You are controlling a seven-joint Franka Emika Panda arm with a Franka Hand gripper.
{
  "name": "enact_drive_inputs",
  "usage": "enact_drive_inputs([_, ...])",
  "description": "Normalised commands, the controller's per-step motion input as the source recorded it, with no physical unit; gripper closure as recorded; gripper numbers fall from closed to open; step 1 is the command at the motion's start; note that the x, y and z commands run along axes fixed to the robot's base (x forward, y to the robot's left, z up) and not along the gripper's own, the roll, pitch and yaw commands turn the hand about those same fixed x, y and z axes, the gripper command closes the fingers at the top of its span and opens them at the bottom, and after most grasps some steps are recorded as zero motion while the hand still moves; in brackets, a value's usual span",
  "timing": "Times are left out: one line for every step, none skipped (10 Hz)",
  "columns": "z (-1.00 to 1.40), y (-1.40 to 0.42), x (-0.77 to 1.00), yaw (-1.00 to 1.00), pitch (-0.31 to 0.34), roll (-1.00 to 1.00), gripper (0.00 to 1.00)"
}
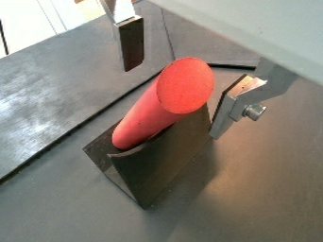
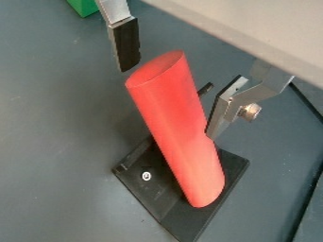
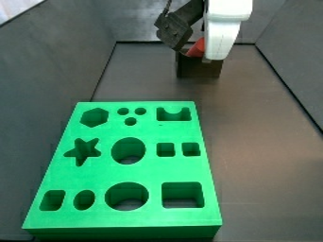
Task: Pick up the oval object. Move up. Place the oval object on the fixture. Regrasp the oval object. Move to above the board. Insert the oval object.
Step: Regrasp the oval object.
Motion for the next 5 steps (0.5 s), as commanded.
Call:
enact_drive_inputs([0.01,-0.01,0.08,0.05,0.219,-0.05,0.00])
enact_drive_inputs([0.01,-0.01,0.08,0.05,0.219,-0.05,0.00])
enact_drive_inputs([0.01,-0.01,0.08,0.05,0.219,-0.05,0.00])
enact_drive_inputs([0.01,-0.01,0.08,0.05,0.219,-0.05,0.00])
enact_drive_inputs([0.01,-0.01,0.08,0.05,0.219,-0.05,0.00])
